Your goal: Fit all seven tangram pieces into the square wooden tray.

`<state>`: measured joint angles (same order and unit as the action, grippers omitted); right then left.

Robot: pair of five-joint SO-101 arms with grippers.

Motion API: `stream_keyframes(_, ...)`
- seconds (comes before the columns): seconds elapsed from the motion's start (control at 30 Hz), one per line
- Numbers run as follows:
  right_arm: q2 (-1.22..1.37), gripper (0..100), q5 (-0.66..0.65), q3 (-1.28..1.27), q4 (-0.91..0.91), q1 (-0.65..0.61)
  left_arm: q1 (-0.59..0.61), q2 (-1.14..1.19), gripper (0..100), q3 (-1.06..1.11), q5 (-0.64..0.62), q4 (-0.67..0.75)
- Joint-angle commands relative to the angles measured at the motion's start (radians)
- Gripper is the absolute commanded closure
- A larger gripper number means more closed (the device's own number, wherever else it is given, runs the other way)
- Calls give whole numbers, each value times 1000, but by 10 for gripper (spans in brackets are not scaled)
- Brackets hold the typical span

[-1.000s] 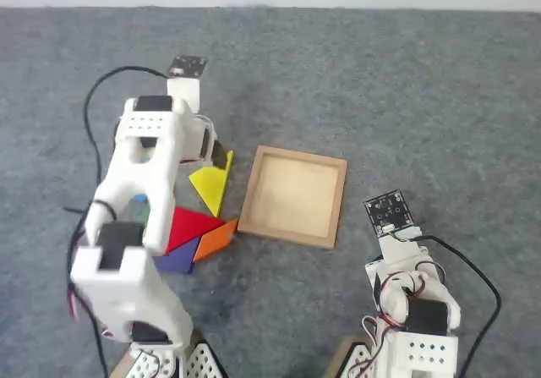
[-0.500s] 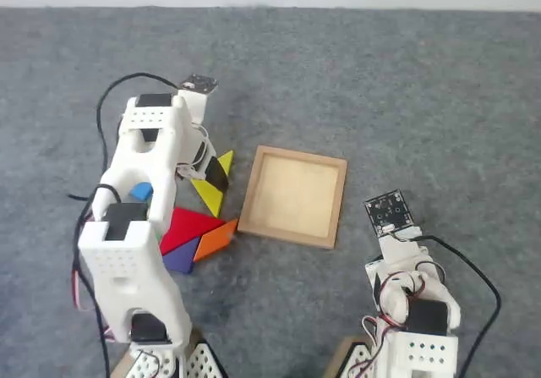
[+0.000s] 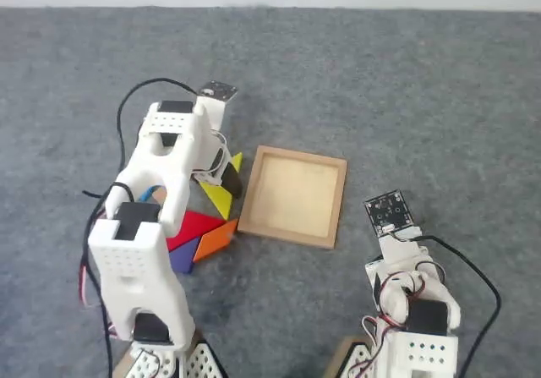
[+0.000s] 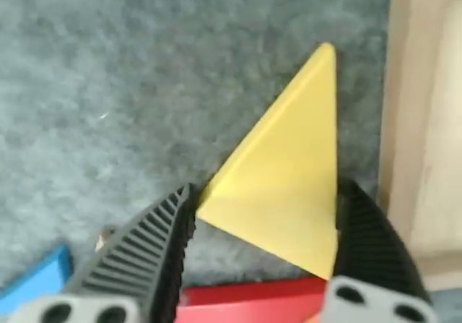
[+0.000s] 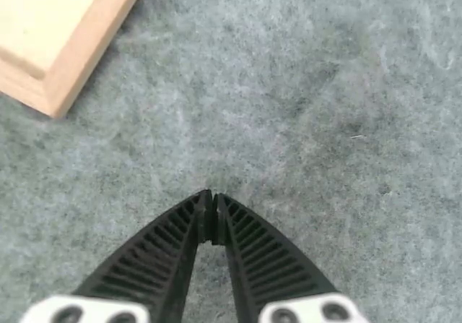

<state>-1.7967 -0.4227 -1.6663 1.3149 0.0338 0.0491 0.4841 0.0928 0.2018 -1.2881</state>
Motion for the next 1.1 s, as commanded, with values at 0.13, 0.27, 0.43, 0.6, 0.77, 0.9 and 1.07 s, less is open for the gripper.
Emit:
stream_keyframes(0.13, -16, 991, -8, -17, 1, -4, -8, -12, 733, 35, -37, 28)
stream_keyframes(0.27, -16, 991, -8, -17, 1, -4, 2, -18, 773, 36, -37, 31)
stream_keyframes(0.43, -16, 991, -8, -17, 1, -4, 29, -21, 784, 35, -57, 32)
stream_keyframes(0.6, -16, 991, -8, -17, 1, -4, 68, -23, 792, 28, -55, 34)
stream_keyframes(0.77, -16, 991, -8, -17, 1, -4, 52, -25, 794, 28, -38, 34)
stream_keyframes(0.9, -16, 991, -8, -17, 1, -4, 57, -81, 795, 38, -38, 31)
stream_keyframes(1.07, -16, 991, -8, -17, 1, -4, 46, -195, 819, 111, -41, 37)
